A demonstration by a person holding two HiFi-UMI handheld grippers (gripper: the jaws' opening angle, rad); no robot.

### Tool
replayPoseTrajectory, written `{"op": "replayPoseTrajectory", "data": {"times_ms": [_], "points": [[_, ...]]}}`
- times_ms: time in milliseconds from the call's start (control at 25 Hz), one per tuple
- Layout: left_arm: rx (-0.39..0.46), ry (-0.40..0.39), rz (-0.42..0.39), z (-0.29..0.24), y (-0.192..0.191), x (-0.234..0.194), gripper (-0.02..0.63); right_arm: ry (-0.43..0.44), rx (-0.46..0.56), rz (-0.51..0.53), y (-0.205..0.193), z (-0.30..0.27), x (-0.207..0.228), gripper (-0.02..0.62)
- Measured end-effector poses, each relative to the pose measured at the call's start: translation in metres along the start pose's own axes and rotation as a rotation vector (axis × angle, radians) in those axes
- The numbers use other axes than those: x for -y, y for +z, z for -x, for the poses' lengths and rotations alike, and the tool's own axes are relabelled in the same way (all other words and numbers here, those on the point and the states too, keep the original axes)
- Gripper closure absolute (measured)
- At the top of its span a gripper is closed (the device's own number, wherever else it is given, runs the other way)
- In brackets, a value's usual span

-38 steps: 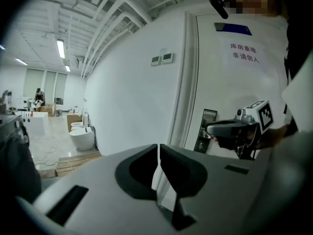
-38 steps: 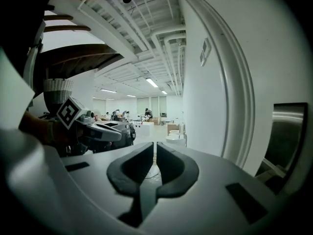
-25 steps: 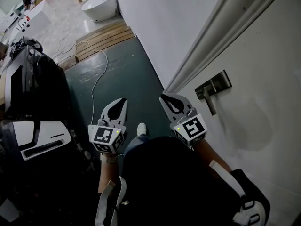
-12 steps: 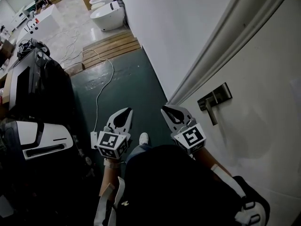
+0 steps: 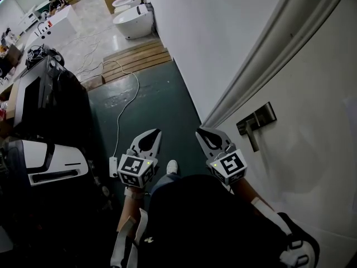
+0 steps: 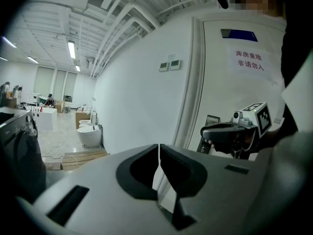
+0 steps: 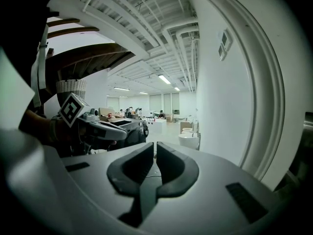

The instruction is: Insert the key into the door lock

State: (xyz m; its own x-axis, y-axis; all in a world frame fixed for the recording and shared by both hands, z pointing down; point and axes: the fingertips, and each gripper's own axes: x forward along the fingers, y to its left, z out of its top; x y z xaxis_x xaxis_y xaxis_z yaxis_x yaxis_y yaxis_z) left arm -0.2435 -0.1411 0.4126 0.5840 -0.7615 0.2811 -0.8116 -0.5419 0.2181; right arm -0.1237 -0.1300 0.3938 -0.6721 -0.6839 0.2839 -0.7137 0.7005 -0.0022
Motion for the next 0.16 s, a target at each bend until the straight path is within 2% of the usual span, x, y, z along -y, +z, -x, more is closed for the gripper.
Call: {"op": "replayPoseTrajectory", "data": {"times_ms": [160], "points": [[0.000,0.007,0.015,0.0040,-0.0029,0.0002,0.595,0.006,-0.002,-0.008,-0.0008,0.0010,-0.0036,0.568]]}}
